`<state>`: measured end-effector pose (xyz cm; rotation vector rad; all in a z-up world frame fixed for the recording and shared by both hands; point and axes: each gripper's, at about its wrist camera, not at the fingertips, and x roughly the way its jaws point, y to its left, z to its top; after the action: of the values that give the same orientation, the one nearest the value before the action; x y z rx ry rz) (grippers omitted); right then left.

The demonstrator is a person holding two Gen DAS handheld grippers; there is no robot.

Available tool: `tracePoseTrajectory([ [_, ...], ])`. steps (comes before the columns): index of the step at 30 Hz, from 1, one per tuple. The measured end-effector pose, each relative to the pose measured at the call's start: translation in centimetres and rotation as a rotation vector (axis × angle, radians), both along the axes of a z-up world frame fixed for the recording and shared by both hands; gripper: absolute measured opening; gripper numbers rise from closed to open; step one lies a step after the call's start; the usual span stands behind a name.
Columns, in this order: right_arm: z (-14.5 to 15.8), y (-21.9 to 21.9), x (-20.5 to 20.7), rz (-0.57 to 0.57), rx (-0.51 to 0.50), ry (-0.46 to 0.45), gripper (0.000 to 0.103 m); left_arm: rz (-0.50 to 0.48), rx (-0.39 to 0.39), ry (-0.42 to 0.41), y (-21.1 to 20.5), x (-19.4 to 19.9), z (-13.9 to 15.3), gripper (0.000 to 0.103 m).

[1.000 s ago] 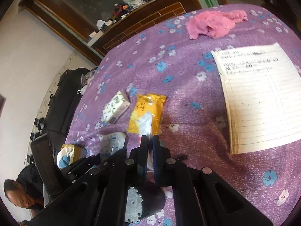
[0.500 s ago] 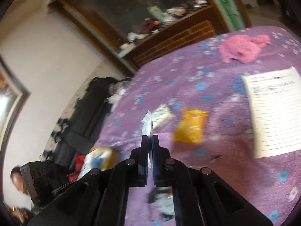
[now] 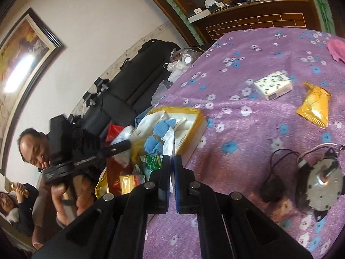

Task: Organize soft objects
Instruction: 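Carry the desiccant packet and red-lettered pouch over the foam box, then open both tools to drop the desiccant packet and red-lettered pouch into the box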

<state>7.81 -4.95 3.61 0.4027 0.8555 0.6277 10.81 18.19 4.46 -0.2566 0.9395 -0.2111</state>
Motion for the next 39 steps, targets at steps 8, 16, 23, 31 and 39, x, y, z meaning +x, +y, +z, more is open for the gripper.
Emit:
tracePoseTrajectory([
  [8, 3.1, 5.1, 4.5, -0.067, -0.041, -0.023, 0.004, -0.065, 0.002, 0.018, 0.9, 1.0, -1.0, 0.028],
  [16, 0.1, 11.8, 10.1, -0.048, -0.131, 0.052, 0.007, -0.063, -0.118, 0.0, 1.8, -2.3, -0.2, 0.043],
  [23, -0.1, 8.7, 7.9, -0.087, -0.14, 0.018, 0.068, -0.076, -0.082, -0.031, 0.2, -3.4, 0.4, 0.059],
  [31, 4.3, -0.2, 1.2, -0.17, -0.167, -0.166, 0.085, -0.008, -0.017, -0.082, -2.7, -5.2, 2.1, 0.059],
  [39, 2.5, -9.2, 0.9, -0.328, -0.145, -0.157, 0.086, -0.053, 0.039, -0.108, -8.7, -6.4, 3.5, 0.066],
])
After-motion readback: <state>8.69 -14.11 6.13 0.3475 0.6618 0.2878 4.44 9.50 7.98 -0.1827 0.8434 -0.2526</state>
